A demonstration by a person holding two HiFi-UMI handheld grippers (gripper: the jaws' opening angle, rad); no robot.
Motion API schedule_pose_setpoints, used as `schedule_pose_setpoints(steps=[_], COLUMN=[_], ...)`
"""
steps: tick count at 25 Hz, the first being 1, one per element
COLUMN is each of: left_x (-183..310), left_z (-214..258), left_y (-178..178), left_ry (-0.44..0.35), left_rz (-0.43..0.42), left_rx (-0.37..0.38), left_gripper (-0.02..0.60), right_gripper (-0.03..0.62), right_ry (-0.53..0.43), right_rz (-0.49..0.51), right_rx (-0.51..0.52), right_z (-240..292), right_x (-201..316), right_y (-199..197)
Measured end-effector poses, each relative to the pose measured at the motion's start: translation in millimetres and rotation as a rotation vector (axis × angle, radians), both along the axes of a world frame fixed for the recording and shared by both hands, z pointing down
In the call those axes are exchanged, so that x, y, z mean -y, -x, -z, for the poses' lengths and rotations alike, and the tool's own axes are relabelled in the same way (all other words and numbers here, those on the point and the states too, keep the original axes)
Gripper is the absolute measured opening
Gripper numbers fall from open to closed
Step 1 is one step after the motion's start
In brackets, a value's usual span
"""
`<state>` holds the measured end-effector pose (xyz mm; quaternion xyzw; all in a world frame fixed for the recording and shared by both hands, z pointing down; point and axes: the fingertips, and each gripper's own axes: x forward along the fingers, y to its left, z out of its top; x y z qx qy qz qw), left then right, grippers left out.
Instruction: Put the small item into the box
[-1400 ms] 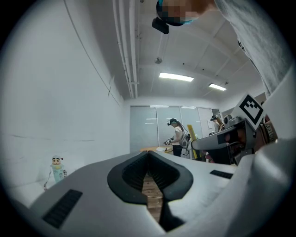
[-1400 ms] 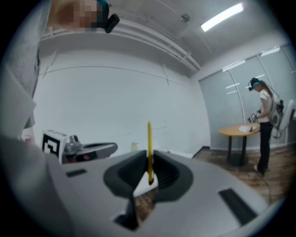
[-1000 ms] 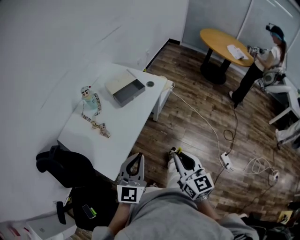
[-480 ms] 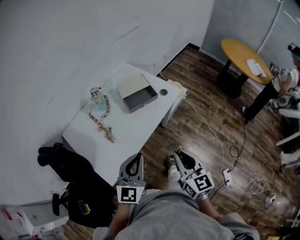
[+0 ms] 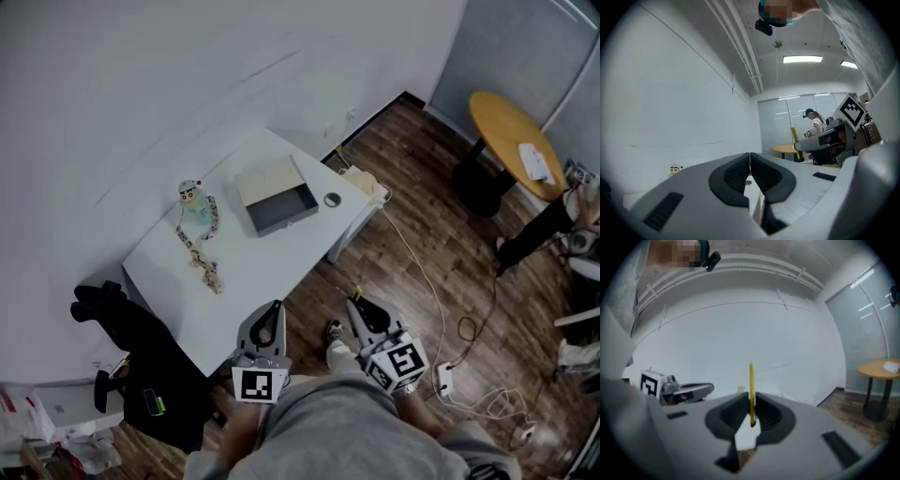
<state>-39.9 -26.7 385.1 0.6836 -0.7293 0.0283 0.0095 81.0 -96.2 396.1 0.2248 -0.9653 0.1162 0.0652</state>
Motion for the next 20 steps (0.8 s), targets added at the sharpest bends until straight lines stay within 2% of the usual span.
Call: schedule_pose_setpoints(steps=[10, 15, 20], left_x=[58.6, 67.4, 70.9], left_z=[7.3, 5.2, 5.3], left_y=[-2.2, 1.2, 6.6], left_ry=[-0.022, -0.027, -0.041], left_rz=[0.147, 0.225, 0.270], left_rx=[0.029, 0.000, 0.026], left_gripper=[0.035, 0.035, 0.035], right_gripper=[0.064, 0.064, 0.064], right_ry=[-0.012, -0.021, -0.025], right_rz=[0.148, 0.214, 0.269], right_rx=[-0.001, -0.004, 0.011], right_z=[-5.8, -9.6, -9.9], right_x=[75.1, 93.2, 100.2], right_y=[7.3, 18.4, 31.3])
